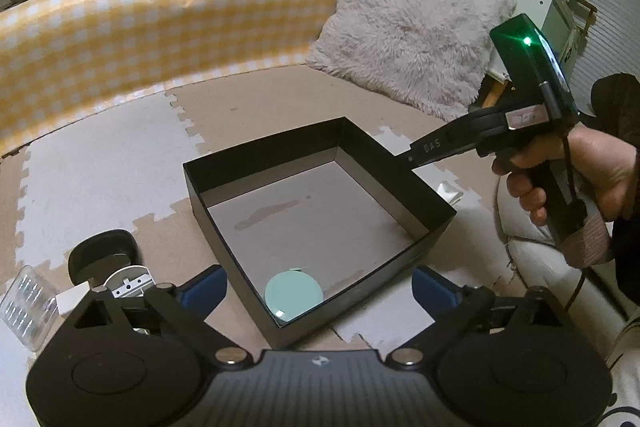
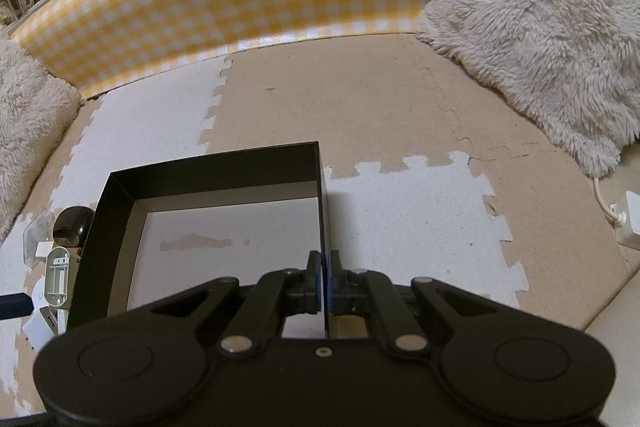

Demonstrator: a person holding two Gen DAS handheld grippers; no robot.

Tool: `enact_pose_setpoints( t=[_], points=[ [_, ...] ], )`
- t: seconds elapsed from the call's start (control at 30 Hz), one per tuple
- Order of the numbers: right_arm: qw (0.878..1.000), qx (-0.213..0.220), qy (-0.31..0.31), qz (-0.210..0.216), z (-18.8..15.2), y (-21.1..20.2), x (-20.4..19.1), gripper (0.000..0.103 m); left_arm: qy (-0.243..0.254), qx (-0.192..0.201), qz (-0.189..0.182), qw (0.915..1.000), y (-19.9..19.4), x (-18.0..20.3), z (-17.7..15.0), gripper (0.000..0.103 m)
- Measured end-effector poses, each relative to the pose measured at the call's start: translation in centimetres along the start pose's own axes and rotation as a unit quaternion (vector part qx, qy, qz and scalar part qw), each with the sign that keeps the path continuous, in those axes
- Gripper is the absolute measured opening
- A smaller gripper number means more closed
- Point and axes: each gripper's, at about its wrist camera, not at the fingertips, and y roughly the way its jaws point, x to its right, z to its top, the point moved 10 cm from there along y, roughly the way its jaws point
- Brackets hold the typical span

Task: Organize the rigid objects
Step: 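Carry the mint-green disc into the black box and open the left tool, then move the left tool to the white USB charger cube and grasp it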

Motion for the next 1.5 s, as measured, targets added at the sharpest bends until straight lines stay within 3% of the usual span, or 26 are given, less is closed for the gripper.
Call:
enact_pose_setpoints(
  t=[0.27,0.57,0.8,0.97,1.1,1.2,1.37,1.5],
  points=[
    [1.0,0.0,0.001,0.0,-0.1,0.0,0.0,0.003,-0.018,0.001,0.015,0.9997,-1.1,-0.9,0.1,0.103],
    [1.0,0.0,0.001,0.0,-0.1,0.0,0.0,0.003,-0.08,0.014,0.074,0.994,-3.0,-6.8,0.7,0.103],
    [1.0,0.0,0.001,0.0,-0.1,-0.1,0.1,0.003,-0.142,-0.025,0.119,0.9823,-2.7,-12.0,-1.0,0.103],
    [1.0,0.0,0.001,0.001,-0.1,0.0,0.1,0.003,-0.18,-0.067,0.127,0.9732,-1.8,-14.1,-3.6,0.101],
    [1.0,0.0,0.003,0.002,-0.1,-0.1,0.0,0.003,-0.155,-0.102,0.111,0.9763,-1.5,-14.0,-4.8,0.077],
    [1.0,-0.001,0.003,0.003,-0.1,-0.1,0.0,0.003,-0.097,-0.12,0.111,0.9817,-1.4,-13.3,-5.4,0.066],
    [1.0,-0.001,0.002,0.002,-0.2,0.0,0.0,0.003,0.001,-0.158,0.105,0.9818,-0.4,-11.5,-6.8,0.059],
    [1.0,-0.004,0.0,0.002,-0.3,0.1,-0.1,0.003,0.068,-0.18,0.125,0.9733,0.6,-10.9,-8.1,0.058]
  ],
)
